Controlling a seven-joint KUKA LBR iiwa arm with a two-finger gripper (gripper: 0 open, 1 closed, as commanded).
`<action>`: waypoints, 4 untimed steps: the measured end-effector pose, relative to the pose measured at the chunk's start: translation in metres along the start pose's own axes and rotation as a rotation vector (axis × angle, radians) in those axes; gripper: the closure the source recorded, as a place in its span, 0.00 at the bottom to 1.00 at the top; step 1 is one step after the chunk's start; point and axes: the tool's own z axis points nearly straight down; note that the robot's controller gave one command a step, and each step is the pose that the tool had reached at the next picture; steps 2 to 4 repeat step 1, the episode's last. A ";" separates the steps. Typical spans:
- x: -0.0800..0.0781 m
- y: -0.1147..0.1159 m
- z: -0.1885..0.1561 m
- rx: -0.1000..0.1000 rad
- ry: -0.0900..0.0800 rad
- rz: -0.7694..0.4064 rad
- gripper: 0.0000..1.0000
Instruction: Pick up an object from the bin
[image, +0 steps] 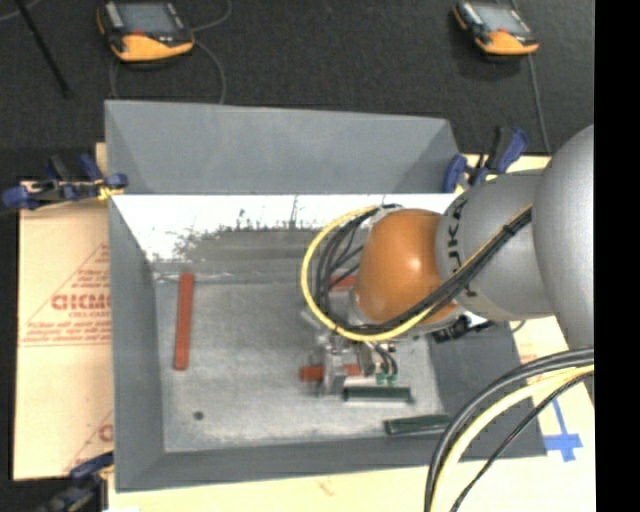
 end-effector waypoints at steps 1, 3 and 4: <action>-0.021 -0.028 -0.176 0.004 -0.009 -0.043 1.00; -0.021 -0.028 -0.176 0.004 -0.009 -0.043 1.00; -0.021 -0.028 -0.176 0.004 -0.009 -0.043 1.00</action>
Offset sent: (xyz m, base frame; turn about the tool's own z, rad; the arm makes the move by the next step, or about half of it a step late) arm 0.0169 -0.0267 0.1706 -0.0463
